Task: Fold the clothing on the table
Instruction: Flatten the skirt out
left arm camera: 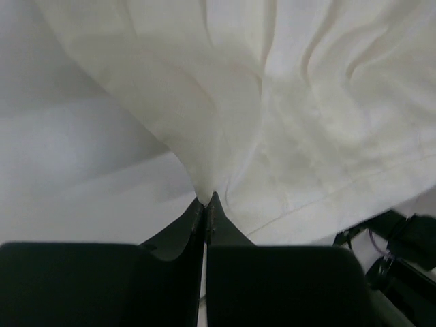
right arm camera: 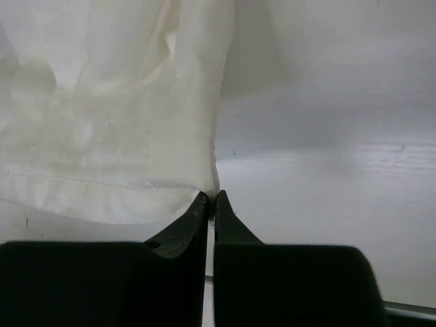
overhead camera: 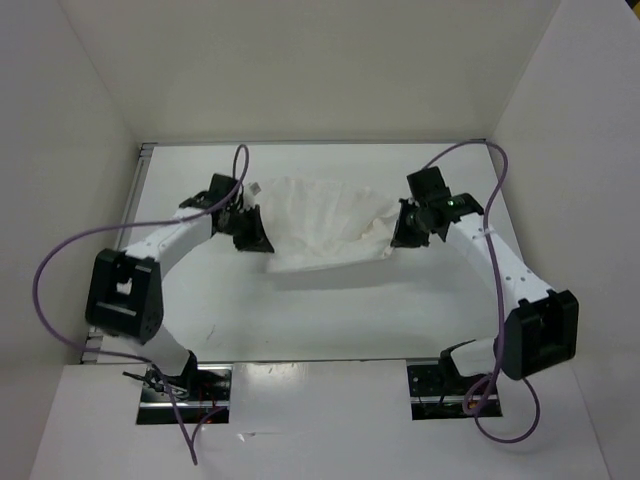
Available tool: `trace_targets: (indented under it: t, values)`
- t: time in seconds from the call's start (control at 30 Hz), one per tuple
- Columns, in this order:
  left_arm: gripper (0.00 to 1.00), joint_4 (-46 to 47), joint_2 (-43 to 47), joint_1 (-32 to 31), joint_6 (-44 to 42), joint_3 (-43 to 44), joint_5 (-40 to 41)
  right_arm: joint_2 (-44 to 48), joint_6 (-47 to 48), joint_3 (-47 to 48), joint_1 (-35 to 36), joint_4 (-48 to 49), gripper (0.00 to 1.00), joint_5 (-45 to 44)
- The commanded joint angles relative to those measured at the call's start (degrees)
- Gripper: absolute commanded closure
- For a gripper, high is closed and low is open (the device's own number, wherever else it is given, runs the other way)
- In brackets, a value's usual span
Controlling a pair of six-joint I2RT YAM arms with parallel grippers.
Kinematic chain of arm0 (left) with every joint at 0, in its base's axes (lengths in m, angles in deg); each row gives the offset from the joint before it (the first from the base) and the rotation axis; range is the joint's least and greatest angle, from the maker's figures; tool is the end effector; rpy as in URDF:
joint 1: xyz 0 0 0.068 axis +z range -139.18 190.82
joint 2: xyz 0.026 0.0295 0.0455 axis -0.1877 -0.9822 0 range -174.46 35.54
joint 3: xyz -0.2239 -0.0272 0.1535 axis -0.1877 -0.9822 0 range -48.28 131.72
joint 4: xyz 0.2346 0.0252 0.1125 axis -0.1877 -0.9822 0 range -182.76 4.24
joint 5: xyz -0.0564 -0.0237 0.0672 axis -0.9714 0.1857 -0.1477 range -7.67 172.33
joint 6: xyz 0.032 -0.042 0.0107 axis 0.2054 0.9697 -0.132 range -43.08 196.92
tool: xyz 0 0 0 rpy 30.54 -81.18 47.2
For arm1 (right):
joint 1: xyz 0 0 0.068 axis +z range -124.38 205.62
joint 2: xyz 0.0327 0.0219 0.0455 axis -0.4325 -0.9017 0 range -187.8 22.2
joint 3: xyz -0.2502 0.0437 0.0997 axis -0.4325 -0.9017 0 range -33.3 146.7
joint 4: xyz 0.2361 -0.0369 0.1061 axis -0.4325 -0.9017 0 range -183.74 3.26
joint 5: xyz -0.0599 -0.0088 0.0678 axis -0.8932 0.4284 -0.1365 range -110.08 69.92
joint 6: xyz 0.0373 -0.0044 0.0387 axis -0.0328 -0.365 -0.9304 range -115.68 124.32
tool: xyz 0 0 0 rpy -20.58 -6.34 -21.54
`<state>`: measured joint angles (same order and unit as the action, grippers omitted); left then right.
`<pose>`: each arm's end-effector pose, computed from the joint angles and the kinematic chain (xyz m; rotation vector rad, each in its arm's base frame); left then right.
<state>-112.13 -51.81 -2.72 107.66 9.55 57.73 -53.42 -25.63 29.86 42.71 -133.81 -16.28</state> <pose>0.2981 -0.0869 0.2207 -0.2192 2.6240 -0.8342 0.2498 0.0793 0.2806 0.2738 2.6417 0.3694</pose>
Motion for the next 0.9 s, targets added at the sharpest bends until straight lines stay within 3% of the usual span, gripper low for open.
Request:
trace_targets:
  t: [0.0, 0.17, 0.27, 0.33, 0.47, 0.67, 0.8, 0.87]
  values:
    - [0.98, -0.60, -10.95, 2.02, -4.98, 19.77, 0.25, -6.46, 5.77, 15.17, -0.47, 1.01, 1.00, -8.94]
    - [0.97, -2.38, -13.29, 3.95, -4.46, 45.24, -0.27, -12.89, 9.82, 39.55, -5.74, -2.06, 1.00, -18.63]
    - [0.97, 1.84, -10.04, 7.38, -2.10, 51.49, -1.85, -12.89, 11.40, 52.56, -7.32, -2.06, 1.00, -22.07]
    - [0.97, 7.26, -7.14, 10.37, -0.43, 50.90, -4.40, -11.05, 13.07, 54.61, -7.94, -1.53, 1.00, -22.86]
    - [0.96, 10.19, -5.38, 12.93, -0.42, 46.79, -9.14, -7.88, 14.31, 47.36, -7.94, 2.06, 1.00, -20.33]
    - [0.96, 14.23, -1.26, 12.93, 0.46, 25.35, -12.05, -1.65, 11.94, 25.38, -7.94, 4.35, 1.00, -14.00]
    - [0.96, 14.86, 1.65, 12.93, -0.68, 15.60, -13.19, 3.10, 11.41, 15.35, -7.94, 4.88, 1.00, -9.42]
    - [0.96, 14.33, 3.06, 12.93, -1.21, 14.69, -13.19, 5.20, 11.41, 12.80, -7.94, 3.57, 1.00, -9.42]
